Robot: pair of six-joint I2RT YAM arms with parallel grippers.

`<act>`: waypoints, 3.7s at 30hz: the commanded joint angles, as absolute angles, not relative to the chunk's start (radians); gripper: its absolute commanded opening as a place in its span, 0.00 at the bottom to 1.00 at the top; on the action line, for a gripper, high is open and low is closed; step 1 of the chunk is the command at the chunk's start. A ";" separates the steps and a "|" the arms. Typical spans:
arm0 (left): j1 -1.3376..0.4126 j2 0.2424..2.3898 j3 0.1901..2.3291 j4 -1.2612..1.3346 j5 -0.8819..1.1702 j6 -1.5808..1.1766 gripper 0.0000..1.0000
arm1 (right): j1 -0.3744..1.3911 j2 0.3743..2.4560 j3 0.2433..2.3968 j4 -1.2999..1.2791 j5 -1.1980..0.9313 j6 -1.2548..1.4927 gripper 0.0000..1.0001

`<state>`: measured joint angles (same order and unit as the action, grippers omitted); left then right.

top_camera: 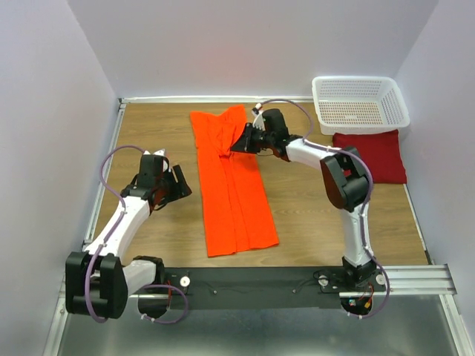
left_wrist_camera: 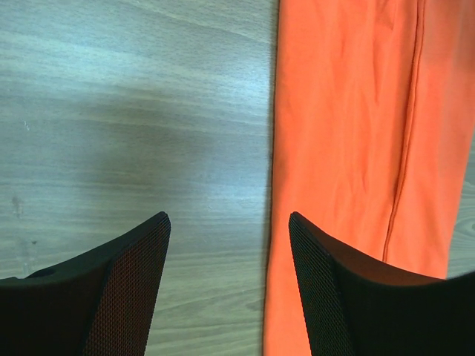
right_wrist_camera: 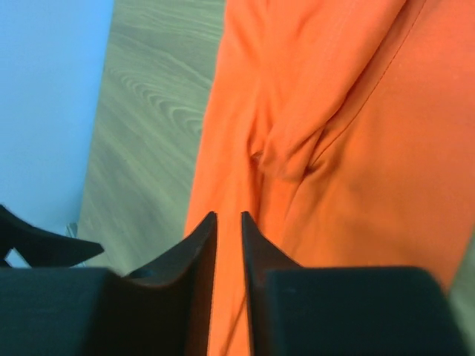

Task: Fold and stack the t-shirts
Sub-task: Fold the tshirt

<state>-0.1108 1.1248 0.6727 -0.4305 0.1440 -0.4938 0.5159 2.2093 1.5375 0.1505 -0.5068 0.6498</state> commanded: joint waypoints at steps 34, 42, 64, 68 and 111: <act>-0.762 1.121 0.603 -0.748 0.008 -1.117 0.67 | 0.699 1.402 0.816 -0.692 -0.198 0.595 0.64; -0.775 1.155 0.629 -0.775 -0.015 -1.131 0.66 | 0.759 1.476 0.819 -0.624 -0.227 0.609 0.64; -0.862 1.267 0.637 -0.775 -0.005 -1.184 0.56 | 0.854 1.569 0.827 -0.617 -0.121 0.621 0.16; -0.880 1.266 0.634 -0.778 -0.005 -1.215 0.54 | 0.854 1.574 0.825 -0.620 -0.115 0.614 0.02; -0.525 1.336 0.937 -0.672 -0.087 -0.813 0.00 | 0.730 1.769 1.354 -0.712 -0.127 0.421 0.01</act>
<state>-0.6373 1.2926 0.8780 -0.7433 -0.0235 -0.9848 0.7624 1.6966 1.2587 -0.7002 -0.1802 0.5083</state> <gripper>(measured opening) 0.012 0.014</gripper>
